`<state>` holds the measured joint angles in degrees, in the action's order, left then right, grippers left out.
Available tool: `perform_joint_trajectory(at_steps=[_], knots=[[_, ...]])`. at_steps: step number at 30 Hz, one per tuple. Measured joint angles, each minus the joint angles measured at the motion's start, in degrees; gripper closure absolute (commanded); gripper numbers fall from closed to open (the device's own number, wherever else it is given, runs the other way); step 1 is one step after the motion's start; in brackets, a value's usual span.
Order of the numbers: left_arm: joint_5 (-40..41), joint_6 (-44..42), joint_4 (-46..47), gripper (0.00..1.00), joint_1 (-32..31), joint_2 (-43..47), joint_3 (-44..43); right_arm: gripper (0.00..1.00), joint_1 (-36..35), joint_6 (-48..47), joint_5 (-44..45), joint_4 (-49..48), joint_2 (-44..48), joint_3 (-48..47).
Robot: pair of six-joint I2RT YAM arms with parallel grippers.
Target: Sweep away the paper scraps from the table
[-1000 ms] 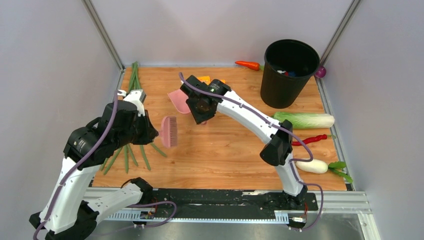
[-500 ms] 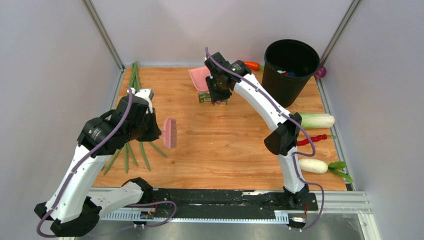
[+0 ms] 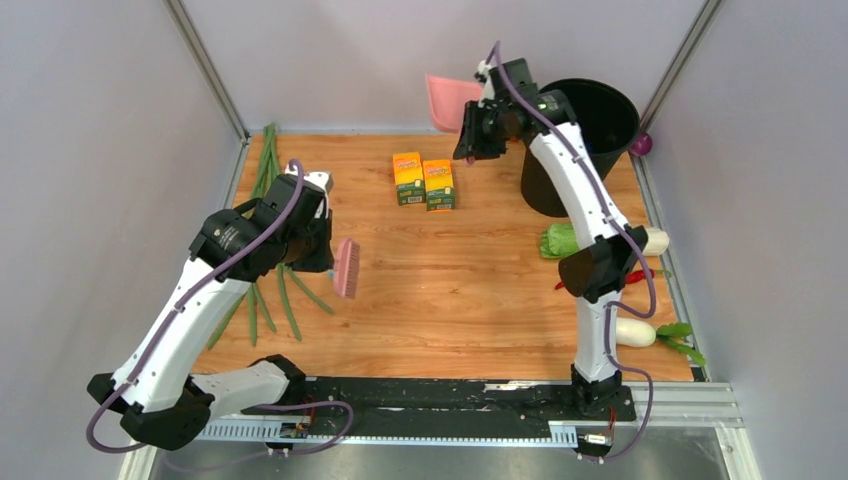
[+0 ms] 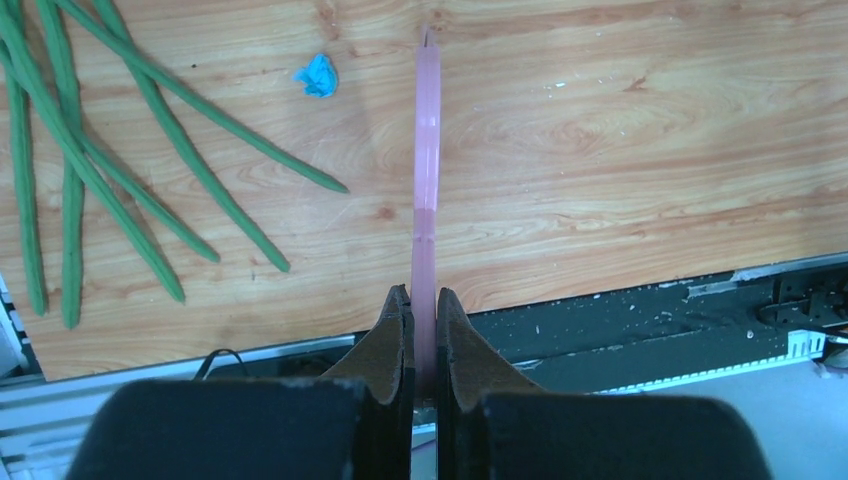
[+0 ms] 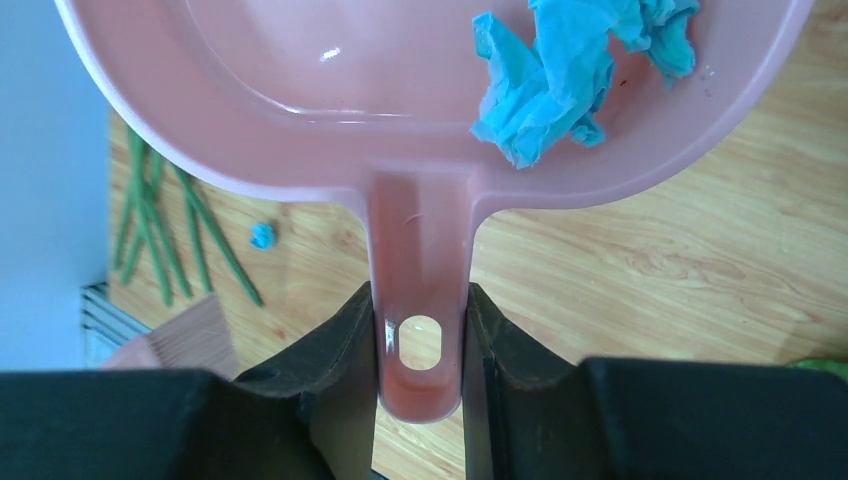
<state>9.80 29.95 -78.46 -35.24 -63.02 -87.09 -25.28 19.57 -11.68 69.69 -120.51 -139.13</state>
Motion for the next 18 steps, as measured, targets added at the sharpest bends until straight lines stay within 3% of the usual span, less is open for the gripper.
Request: perform_joint_trajectory(at_steps=[8, 18], knots=[[-1.88, -0.57, 0.17, 1.0, 0.0, -1.53, 0.02, 1.0, 9.11, 2.19, -8.87, -4.04, 6.47, -0.02], [-3.34, -0.15, 1.14, 1.0, 0.0, -1.03, 0.48, 1.0, 17.84, 3.96, -18.14, -6.32, 7.06, 2.95]])
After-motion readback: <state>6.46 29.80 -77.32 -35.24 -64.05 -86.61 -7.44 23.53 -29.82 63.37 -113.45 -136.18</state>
